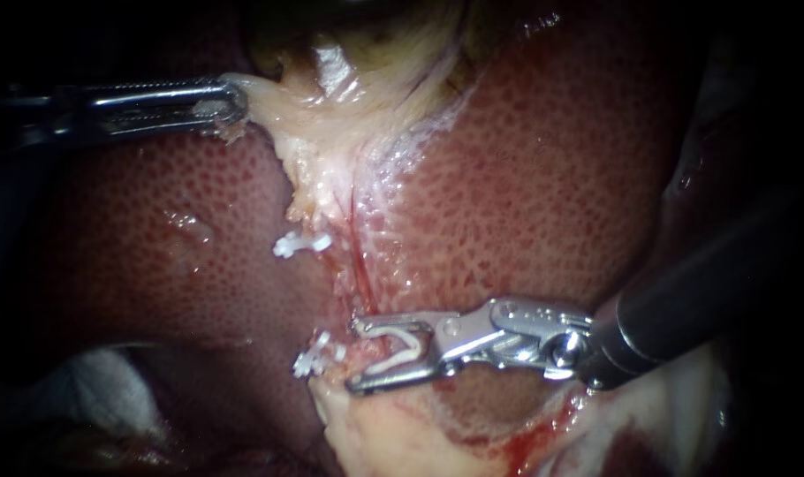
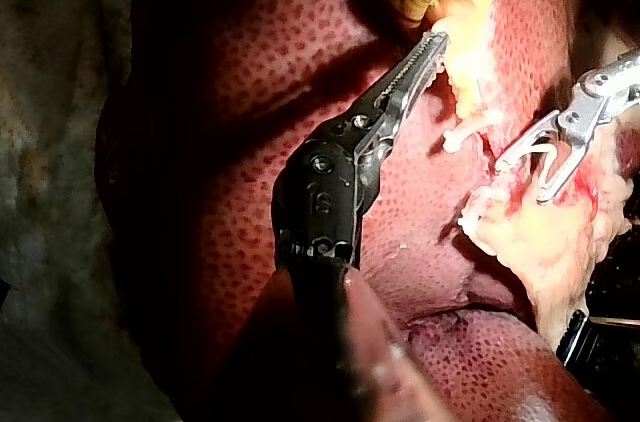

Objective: Clipping first clip right tube

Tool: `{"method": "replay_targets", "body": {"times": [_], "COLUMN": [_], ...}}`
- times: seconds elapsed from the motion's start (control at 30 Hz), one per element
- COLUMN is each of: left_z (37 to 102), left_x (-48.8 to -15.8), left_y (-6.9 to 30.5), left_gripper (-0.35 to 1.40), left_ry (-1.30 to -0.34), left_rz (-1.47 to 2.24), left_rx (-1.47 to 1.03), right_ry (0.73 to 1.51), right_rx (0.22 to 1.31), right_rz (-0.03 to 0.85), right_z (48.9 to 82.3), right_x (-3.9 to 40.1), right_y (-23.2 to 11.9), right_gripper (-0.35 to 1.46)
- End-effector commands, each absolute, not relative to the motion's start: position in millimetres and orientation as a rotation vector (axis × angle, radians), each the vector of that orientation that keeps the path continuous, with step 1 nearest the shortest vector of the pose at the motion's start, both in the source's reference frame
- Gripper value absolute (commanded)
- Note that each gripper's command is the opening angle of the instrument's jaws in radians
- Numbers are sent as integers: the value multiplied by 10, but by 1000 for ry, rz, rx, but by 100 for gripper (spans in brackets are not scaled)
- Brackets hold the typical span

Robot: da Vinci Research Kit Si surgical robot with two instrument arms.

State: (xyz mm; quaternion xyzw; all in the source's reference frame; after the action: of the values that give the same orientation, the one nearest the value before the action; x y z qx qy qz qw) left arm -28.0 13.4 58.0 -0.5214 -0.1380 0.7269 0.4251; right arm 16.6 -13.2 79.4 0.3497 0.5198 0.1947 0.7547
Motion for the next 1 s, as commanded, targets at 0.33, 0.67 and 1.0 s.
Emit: {"method": "replay_targets", "body": {"times": [0.33,0.67,1.0], "left_z": [580,581,580], "left_x": [-280,-278,-278], "left_y": [134,134,134], "left_gripper": [-35,-35,-35], "left_ry": [-345,-346,-346], "left_rz": [1818,1818,1818], "left_rx": [-1304,-1304,-1304], "right_ry": [1135,1135,1133], "right_rx": [764,758,742], "right_rz": [422,441,471], "right_z": [792,776,773], "right_x": [162,140,123], "right_y": [-133,-115,-93], "right_gripper": [48,49,49]}}
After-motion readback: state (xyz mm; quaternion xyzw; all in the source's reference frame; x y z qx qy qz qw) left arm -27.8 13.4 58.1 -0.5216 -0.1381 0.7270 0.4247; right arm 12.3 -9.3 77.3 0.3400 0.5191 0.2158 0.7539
